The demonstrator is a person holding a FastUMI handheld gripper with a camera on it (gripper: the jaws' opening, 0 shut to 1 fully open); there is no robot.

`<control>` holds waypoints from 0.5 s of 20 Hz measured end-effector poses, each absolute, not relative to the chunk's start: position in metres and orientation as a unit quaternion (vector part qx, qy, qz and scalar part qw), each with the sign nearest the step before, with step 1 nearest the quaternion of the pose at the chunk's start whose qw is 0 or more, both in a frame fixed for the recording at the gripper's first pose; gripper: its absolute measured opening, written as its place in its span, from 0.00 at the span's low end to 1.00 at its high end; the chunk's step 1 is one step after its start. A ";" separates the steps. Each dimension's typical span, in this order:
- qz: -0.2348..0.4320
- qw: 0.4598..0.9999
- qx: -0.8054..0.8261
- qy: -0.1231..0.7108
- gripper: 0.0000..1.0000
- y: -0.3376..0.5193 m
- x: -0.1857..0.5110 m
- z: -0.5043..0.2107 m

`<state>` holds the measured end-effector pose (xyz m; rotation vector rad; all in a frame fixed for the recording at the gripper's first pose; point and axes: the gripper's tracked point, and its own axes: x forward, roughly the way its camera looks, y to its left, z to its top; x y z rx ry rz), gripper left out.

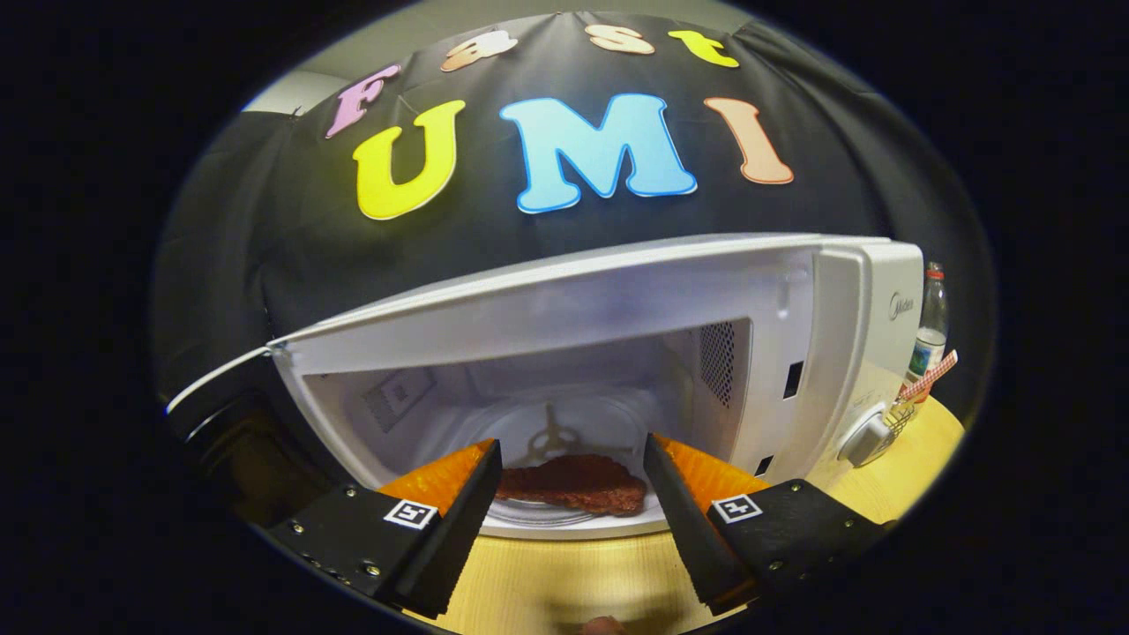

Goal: Open the microwave, put the food inside, and close the microwave door.

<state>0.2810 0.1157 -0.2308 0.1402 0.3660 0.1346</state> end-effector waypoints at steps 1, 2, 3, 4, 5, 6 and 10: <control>0.075 0.980 0.062 0.173 0.97 0.120 0.272 -0.218; 0.085 0.981 0.057 0.164 0.97 0.125 0.262 -0.205; 0.094 0.982 0.053 0.155 0.97 0.129 0.252 -0.193; 0.101 0.983 0.050 0.147 0.97 0.132 0.243 -0.179; 0.106 0.983 0.048 0.139 0.97 0.135 0.232 -0.168; 0.109 0.984 0.048 0.133 0.97 0.138 0.222 -0.157; 0.130 0.983 0.050 0.117 0.97 0.154 0.181 -0.123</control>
